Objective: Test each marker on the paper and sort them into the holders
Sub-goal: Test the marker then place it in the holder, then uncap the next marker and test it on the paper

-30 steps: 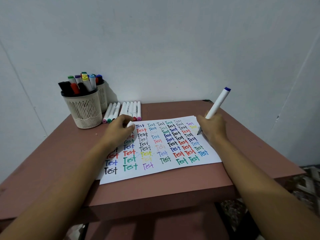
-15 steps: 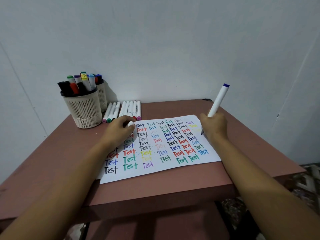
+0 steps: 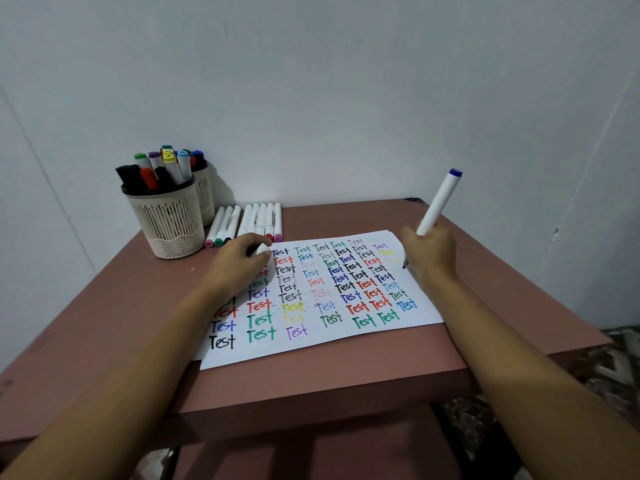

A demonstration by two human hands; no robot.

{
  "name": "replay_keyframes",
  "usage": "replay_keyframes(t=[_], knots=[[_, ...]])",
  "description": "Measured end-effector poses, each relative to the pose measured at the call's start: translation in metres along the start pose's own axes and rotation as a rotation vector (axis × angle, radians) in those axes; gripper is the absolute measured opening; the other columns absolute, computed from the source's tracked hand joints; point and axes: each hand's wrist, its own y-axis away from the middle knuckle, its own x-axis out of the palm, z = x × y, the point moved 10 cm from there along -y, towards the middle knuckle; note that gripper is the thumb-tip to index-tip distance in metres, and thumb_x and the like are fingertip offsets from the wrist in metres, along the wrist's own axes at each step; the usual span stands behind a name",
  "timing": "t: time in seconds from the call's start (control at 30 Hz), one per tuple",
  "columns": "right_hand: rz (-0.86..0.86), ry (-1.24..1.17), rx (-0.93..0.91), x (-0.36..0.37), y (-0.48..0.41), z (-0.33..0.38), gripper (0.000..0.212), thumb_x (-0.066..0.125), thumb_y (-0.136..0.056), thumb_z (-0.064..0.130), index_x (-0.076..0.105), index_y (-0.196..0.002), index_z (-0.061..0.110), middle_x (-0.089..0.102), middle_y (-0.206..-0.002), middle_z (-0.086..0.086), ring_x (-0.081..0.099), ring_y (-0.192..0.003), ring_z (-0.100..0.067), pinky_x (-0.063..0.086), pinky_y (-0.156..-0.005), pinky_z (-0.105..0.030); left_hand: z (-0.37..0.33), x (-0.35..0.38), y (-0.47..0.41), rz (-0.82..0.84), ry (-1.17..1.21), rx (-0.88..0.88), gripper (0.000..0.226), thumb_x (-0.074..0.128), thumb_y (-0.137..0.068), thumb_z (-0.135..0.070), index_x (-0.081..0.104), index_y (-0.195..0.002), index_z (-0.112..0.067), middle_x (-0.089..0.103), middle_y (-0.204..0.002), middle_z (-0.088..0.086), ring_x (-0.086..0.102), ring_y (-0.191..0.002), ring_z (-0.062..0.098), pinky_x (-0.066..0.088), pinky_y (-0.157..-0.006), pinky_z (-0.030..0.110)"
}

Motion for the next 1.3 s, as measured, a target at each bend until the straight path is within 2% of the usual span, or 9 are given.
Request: replay_keyframes(t=[0.2, 0.37, 0.63, 0.73, 0.87, 1.0, 1.07, 1.2, 1.3], knots=[[-0.011, 0.021, 0.000, -0.001, -0.002, -0.002, 0.025, 0.053, -0.086, 0.013, 0.042, -0.064, 0.017, 0.050, -0.071, -0.004, 0.050, -0.054, -0.019, 0.048, -0.055, -0.032, 0.000, 0.000, 0.000, -0.006, 0.000, 0.004, 0.022, 0.054, -0.092, -0.016, 0.061, -0.112, -0.012, 0.050, -0.071, -0.007, 0.044, -0.061, 0.003, 0.032, -0.049, 0.005], [-0.026, -0.026, 0.024, -0.004, -0.002, -0.002, 0.024, 0.053, -0.085, 0.013, 0.042, -0.064, 0.015, 0.048, -0.063, -0.002, 0.050, -0.047, -0.018, 0.054, -0.063, -0.040, 0.001, -0.001, -0.002, -0.016, -0.005, 0.007, 0.023, 0.053, -0.092, -0.018, 0.062, -0.114, -0.013, 0.044, -0.064, -0.006, 0.041, -0.058, 0.006, 0.031, -0.048, 0.011], [-0.065, 0.040, -0.007, -0.007, -0.001, 0.001, 0.027, 0.052, -0.084, 0.014, 0.040, -0.060, 0.017, 0.047, -0.063, 0.002, 0.056, -0.068, -0.027, 0.053, -0.070, -0.043, -0.003, 0.003, 0.000, 0.013, 0.019, 0.028, 0.024, 0.050, -0.095, -0.021, 0.059, -0.117, -0.017, 0.046, -0.069, -0.004, 0.043, -0.063, 0.008, 0.034, -0.057, 0.021], [-0.082, 0.022, -0.019, -0.009, -0.001, 0.002, 0.027, 0.052, -0.084, 0.014, 0.039, -0.059, 0.018, 0.046, -0.062, 0.001, 0.054, -0.063, -0.026, 0.051, -0.068, -0.042, -0.003, 0.003, 0.000, 0.009, 0.012, 0.034, 0.025, 0.050, -0.095, -0.021, 0.059, -0.118, -0.017, 0.043, -0.066, -0.007, 0.043, -0.063, 0.006, 0.032, -0.056, 0.021], [-0.067, 0.029, -0.038, -0.006, 0.000, 0.002, 0.028, 0.053, -0.085, 0.015, 0.039, -0.061, 0.018, 0.046, -0.063, 0.001, 0.052, -0.055, -0.022, 0.052, -0.066, -0.041, -0.002, 0.005, 0.001, 0.021, 0.005, 0.022, 0.026, 0.051, -0.094, -0.021, 0.059, -0.119, -0.016, 0.056, -0.082, 0.009, 0.054, -0.086, 0.027, 0.031, -0.063, 0.025], [-0.098, 0.045, -0.043, -0.011, 0.000, 0.002, 0.027, 0.053, -0.084, 0.017, 0.040, -0.060, 0.020, 0.047, -0.063, 0.002, 0.058, -0.069, -0.029, 0.055, -0.074, -0.048, -0.002, 0.007, 0.000, 0.024, -0.014, 0.032, 0.026, 0.050, -0.094, -0.021, 0.058, -0.119, -0.018, 0.048, -0.073, -0.007, 0.043, -0.069, 0.010, 0.031, -0.057, 0.020], [-0.096, 0.013, -0.035, -0.011, -0.001, 0.000, 0.028, 0.053, -0.084, 0.017, 0.039, -0.060, 0.020, 0.046, -0.061, 0.002, 0.055, -0.065, -0.028, 0.055, -0.075, -0.051, -0.001, 0.007, -0.001, 0.029, -0.039, 0.025, 0.026, 0.050, -0.094, -0.022, 0.058, -0.119, -0.018, 0.049, -0.073, -0.006, 0.044, -0.069, 0.011, 0.033, -0.058, 0.023], [-0.014, -0.210, -0.036, -0.001, -0.002, 0.005, 0.033, 0.064, -0.088, 0.026, 0.044, -0.062, 0.020, 0.047, -0.054, 0.004, 0.055, -0.048, -0.014, 0.055, -0.066, -0.043, -0.002, 0.009, 0.001, 0.067, -0.063, 0.019, 0.034, 0.052, -0.094, -0.025, 0.049, -0.127, -0.019, 0.055, -0.099, -0.003, 0.053, -0.100, 0.017, 0.035, -0.077, 0.024], [0.152, -0.370, -0.007, 0.016, 0.007, 0.014, 0.036, 0.070, -0.084, 0.030, 0.046, -0.060, 0.019, 0.044, -0.048, 0.001, 0.045, -0.036, -0.002, 0.040, -0.052, -0.029, -0.008, 0.010, 0.002, 0.076, -0.099, 0.046, 0.035, 0.052, -0.094, -0.025, 0.048, -0.128, -0.016, 0.058, -0.119, 0.005, 0.052, -0.114, 0.018, 0.040, -0.089, 0.026]])
